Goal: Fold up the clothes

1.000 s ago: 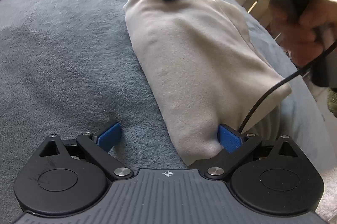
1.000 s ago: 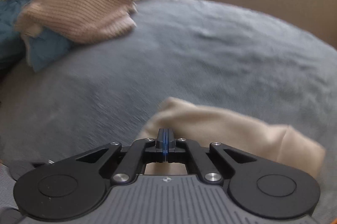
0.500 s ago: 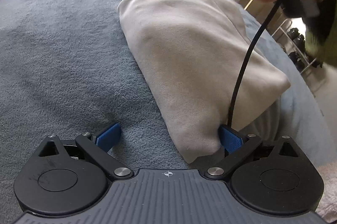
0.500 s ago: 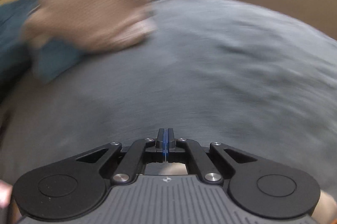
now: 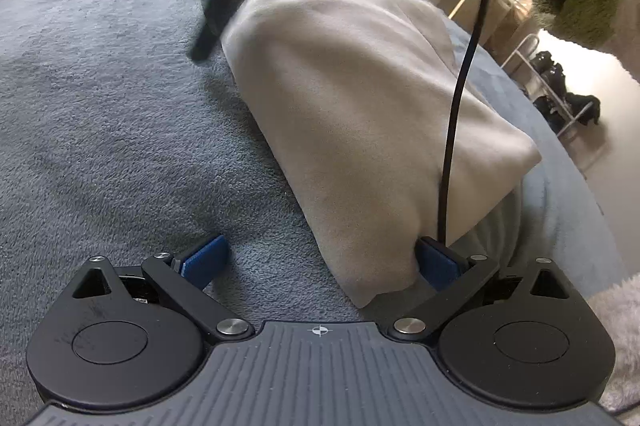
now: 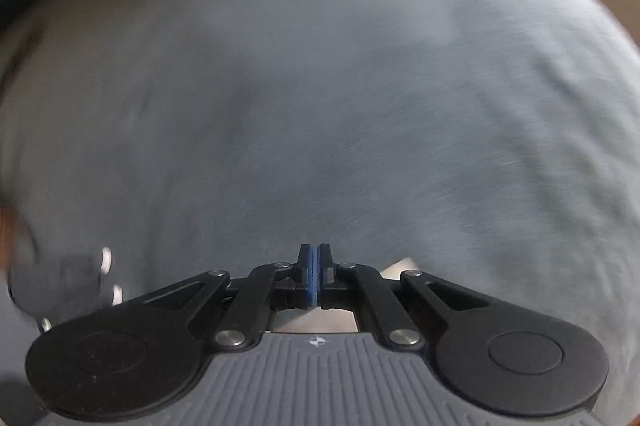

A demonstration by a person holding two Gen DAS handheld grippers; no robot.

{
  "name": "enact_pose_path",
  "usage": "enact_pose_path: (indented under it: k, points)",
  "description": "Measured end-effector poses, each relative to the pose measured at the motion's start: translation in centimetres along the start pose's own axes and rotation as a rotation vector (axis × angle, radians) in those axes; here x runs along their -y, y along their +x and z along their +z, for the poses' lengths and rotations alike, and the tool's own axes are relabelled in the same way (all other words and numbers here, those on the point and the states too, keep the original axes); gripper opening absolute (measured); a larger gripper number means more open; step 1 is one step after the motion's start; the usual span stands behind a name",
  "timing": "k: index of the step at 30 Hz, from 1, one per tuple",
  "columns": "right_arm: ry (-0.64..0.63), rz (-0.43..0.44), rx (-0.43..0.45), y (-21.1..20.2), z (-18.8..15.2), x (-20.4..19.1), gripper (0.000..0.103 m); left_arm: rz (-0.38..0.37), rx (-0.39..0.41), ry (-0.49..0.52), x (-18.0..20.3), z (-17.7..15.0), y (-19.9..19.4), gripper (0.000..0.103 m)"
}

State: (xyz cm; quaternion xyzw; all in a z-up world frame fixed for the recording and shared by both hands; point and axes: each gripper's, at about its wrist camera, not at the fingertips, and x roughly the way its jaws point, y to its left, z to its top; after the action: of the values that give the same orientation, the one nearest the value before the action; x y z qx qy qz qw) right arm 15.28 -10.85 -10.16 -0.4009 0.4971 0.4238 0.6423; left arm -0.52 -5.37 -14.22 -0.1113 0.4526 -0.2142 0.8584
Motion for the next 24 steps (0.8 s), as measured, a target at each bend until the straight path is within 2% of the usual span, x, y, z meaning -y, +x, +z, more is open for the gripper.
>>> enact_pose_path:
  k: [1,3,5,7,11,12,14,17,19,21,24]
  points:
    - [-0.007,-0.074,-0.007,0.7,-0.2,0.3,0.0,-0.006,0.004,0.004,0.0,0.2,0.1,0.1]
    - [0.145,-0.226,0.058,-0.1,-0.7,2.6,0.0,-0.022,0.013,0.008,-0.1,0.7,0.2,0.1]
    - [0.257,-0.178,0.165,-2.7,-2.0,4.2,0.0,-0.042,0.02,0.013,0.3,1.3,1.1,0.1]
    - [0.325,-0.045,0.231,-5.2,-3.7,4.6,0.0,-0.056,0.018,0.022,0.1,1.4,1.0,0.1]
    - [0.343,0.198,0.272,-8.6,-6.7,2.9,0.0,-0.085,0.015,0.039,-0.2,1.6,1.0,0.1]
    - [0.336,0.221,0.268,-9.0,-7.3,2.1,0.0,-0.092,0.015,0.043,-0.3,1.6,0.9,0.1]
    - [0.32,0.248,0.256,-9.6,-8.6,0.5,0.0,-0.107,0.013,0.052,-0.4,1.8,0.9,0.1]
    - [0.39,0.245,0.207,-7.9,-10.1,-0.8,0.0,-0.129,0.011,0.065,-0.7,1.9,0.9,0.1]
    - [0.422,0.201,0.176,-5.6,-11.2,-2.0,0.0,-0.143,0.009,0.074,-0.8,2.0,0.8,0.1]
    - [0.444,0.179,0.208,-5.7,-11.3,-2.5,0.0,-0.156,0.004,0.068,-1.1,2.2,0.6,0.1]
    - [0.484,0.157,0.244,-5.8,-13.7,-3.1,0.0,-0.174,-0.008,0.047,-1.5,2.6,0.1,0.098]
